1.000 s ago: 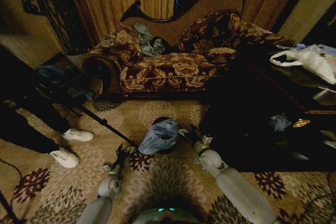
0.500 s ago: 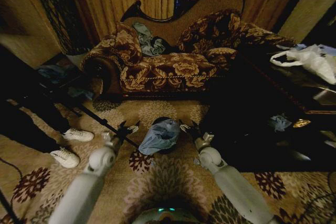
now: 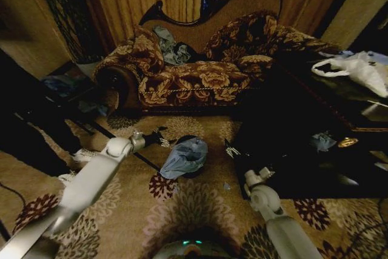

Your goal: Place a garbage bag over the trash bin.

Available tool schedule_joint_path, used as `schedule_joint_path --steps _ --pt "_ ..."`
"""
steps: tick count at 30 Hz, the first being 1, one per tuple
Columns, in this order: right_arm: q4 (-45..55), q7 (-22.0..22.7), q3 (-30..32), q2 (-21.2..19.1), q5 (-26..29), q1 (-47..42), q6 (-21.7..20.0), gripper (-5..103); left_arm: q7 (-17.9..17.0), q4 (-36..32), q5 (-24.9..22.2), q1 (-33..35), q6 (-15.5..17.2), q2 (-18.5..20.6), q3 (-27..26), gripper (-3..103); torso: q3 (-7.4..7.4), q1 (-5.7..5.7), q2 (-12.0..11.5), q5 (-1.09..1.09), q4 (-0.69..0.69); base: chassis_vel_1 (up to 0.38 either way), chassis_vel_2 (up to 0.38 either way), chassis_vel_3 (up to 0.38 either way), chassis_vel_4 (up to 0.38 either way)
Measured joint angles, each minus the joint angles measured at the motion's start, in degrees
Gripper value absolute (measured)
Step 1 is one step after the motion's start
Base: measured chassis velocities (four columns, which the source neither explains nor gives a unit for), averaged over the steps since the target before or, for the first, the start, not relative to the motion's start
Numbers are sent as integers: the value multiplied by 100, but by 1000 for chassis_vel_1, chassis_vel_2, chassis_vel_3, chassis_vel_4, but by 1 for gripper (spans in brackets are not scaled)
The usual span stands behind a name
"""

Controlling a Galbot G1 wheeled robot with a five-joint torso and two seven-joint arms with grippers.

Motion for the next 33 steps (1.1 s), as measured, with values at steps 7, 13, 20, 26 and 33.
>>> schedule_joint_path --steps 7,13,20,26,33 --pt "50 -43 110 40 -59 3 14 100 395 1038 371 -845 -453 -441 496 100 0 0 0 1 0 0 0 0 0" --pt "-27 -60 101 31 -89 46 30 100 662 1391 378 -1130 -543 -559 853 100 0 0 0 1 0 0 0 0 0" --pt "-252 -81 72 10 -121 197 51 100 862 1643 435 -1142 -776 -550 1086 100 0 -1 0 1 3 0 0 0 0" --pt "-349 -76 64 -10 -125 284 62 100 796 2080 572 -1314 -904 -935 1161 100 0 -1 0 2 2 0 0 0 0" --pt "-394 -74 107 13 -148 211 114 100 759 2580 892 -1501 -1015 -1439 1070 92 0 0 0 3 -1 0 0 0 0"
